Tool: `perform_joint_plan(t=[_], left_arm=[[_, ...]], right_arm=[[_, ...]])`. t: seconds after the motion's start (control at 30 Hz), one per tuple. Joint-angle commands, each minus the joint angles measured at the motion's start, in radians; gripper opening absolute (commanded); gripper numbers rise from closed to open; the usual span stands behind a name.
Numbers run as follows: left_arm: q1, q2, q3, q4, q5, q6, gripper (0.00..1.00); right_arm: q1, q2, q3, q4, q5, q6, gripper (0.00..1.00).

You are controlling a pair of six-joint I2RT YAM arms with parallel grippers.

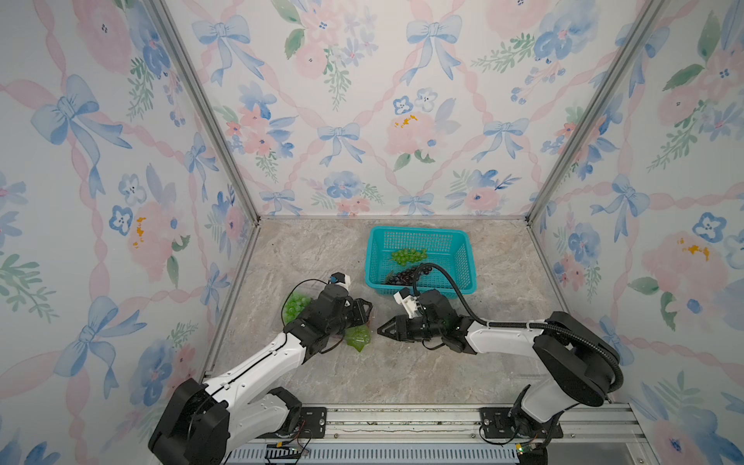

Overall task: Pack grapes into containers
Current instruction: Adjust the packing box at the center of the board, then close the packing box at the center of the board.

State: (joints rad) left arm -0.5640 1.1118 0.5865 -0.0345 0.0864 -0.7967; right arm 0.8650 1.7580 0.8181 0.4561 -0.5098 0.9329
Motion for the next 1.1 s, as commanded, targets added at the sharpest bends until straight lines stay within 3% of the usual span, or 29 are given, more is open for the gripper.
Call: perform_joint_plan(t=[0.0,0.23,0.5,1.07], left_arm=[[0.027,0.028,0.027,-0.043,0.0,0.094,0.41],[0.048,0.06,0.007,-0.043,-0.008,0.119,0.4],[0.06,0.051,-0.028,-0.042,-0.009,0.117,0.39],[0.066,0.045,-0.069,-0.037,0.007,0.085,0.39]], right_arm=[[0.045,0.01,-0.039,0.139,0.038,0.077,0.39],[0.093,0.076,-0.034,0.244,0.053,0.147,0.42],[0.098,0.138,0.002,0.242,0.054,0.15,0.42],[0.104,0.213,0.043,0.245,0.067,0.16,0.29]])
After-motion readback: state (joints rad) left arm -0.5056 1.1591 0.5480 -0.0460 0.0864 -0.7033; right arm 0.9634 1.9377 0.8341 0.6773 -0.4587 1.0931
